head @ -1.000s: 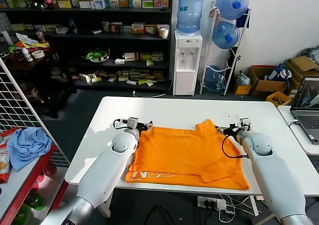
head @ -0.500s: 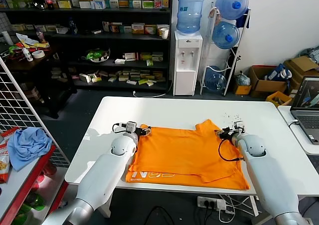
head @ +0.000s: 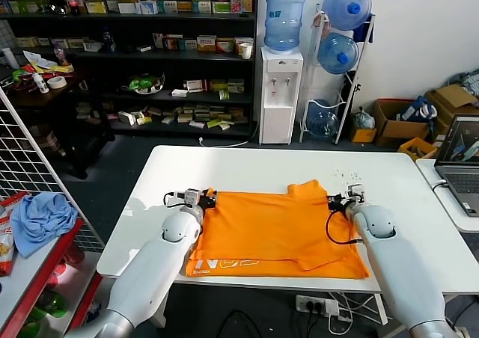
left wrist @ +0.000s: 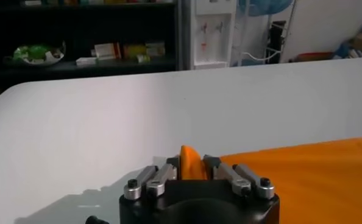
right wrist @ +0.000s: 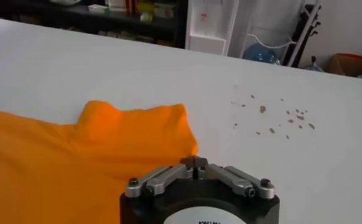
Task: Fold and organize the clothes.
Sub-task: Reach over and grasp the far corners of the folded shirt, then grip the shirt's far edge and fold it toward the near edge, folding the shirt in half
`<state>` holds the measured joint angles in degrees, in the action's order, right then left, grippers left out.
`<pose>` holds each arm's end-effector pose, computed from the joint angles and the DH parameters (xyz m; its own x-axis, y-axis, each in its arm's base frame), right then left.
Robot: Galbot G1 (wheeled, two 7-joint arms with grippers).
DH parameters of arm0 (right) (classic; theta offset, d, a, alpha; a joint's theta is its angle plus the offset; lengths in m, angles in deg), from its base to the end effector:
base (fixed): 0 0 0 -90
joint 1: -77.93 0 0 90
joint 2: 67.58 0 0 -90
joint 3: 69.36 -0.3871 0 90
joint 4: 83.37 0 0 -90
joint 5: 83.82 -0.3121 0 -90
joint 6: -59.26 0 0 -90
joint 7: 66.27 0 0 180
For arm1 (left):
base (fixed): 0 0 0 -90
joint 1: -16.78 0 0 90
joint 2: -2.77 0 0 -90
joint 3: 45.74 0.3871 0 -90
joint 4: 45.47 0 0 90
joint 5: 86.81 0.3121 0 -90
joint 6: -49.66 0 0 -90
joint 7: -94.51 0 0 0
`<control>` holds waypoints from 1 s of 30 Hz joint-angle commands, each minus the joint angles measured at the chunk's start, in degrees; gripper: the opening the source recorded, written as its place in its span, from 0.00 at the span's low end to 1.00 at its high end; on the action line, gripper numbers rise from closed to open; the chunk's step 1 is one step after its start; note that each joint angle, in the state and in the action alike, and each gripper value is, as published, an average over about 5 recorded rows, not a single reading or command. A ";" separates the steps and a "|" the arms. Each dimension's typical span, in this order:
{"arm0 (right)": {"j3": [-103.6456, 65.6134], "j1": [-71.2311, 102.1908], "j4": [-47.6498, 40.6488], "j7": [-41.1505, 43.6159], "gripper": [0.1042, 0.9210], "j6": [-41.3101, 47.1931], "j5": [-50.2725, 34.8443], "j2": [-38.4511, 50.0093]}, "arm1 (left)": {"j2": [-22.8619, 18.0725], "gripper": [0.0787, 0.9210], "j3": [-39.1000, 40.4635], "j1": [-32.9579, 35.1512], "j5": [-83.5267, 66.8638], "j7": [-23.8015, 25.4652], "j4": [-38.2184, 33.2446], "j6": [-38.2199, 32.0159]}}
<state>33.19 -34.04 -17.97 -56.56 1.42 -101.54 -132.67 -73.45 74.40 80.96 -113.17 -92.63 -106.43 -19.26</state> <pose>0.4420 -0.1618 -0.3553 -0.7783 -0.0783 0.6230 -0.1538 0.9857 -0.0682 0.4545 -0.0048 -0.3975 -0.8328 0.1604 0.5298 0.2079 0.9777 0.0308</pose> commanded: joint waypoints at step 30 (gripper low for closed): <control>-11.75 39.90 41.26 -9.34 0.02 2.59 -0.61 6.83 | 14.20 0.02 -3.12 33.14 2.19 -5.50 -41.76 -0.36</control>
<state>24.16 -5.19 14.47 -65.18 3.69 -102.66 -126.68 -61.20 71.77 102.89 -112.04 -97.08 -137.42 -19.39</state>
